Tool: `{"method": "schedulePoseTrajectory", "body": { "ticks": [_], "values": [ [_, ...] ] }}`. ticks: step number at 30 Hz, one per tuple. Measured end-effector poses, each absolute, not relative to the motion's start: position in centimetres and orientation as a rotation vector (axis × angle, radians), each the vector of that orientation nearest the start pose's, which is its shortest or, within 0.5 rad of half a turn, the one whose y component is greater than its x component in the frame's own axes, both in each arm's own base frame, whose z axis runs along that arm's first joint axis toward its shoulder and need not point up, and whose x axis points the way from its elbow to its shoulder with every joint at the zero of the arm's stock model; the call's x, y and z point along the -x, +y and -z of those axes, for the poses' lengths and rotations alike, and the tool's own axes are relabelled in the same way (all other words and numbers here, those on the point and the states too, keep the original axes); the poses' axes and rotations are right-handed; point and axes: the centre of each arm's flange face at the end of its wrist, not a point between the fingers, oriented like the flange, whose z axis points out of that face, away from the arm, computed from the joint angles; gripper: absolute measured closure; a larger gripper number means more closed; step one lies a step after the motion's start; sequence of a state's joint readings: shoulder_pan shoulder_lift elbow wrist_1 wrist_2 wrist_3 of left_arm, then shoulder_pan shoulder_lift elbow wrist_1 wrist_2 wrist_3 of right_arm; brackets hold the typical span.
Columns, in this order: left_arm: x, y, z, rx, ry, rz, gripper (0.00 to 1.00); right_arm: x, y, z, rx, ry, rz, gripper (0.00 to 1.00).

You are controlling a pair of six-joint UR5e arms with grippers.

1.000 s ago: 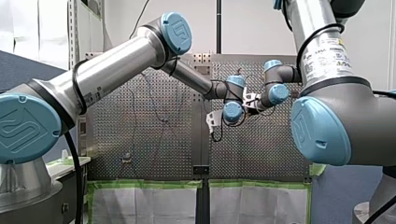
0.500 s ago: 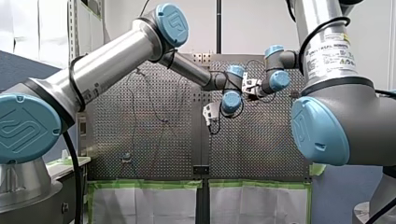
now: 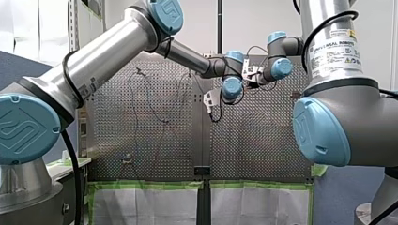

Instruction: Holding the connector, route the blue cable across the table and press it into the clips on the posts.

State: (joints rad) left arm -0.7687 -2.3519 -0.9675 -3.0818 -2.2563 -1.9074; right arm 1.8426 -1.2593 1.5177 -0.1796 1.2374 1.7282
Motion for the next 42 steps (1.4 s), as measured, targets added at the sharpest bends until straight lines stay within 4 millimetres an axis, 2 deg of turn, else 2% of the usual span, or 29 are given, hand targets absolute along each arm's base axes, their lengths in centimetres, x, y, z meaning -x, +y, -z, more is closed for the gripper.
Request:
{"method": "schedulePoseTrajectory", "body": {
  "ticks": [15, 23, 28, 42],
  "values": [
    [-49.2, -57.3, -33.0, 0.164, 1.605, 0.286, 1.0, -31.8, -52.1, -39.2, -1.648, -1.053, -1.722, 1.0],
    [-49.6, -57.9, -35.8, 0.175, 1.559, 0.309, 1.0, -31.6, -51.9, -42.0, -1.62, -1.026, -1.741, 1.0],
    [-50.0, -58.0, -37.0, 0.178, 1.535, 0.314, 1.0, -31.6, -52.0, -43.1, -1.609, -1.018, -1.747, 1.0],
    [-52.1, -57.3, -37.8, 0.148, 1.497, 0.324, 1.0, -30.8, -52.7, -43.3, -1.599, -1.013, -1.749, 1.0]
  ]
}}
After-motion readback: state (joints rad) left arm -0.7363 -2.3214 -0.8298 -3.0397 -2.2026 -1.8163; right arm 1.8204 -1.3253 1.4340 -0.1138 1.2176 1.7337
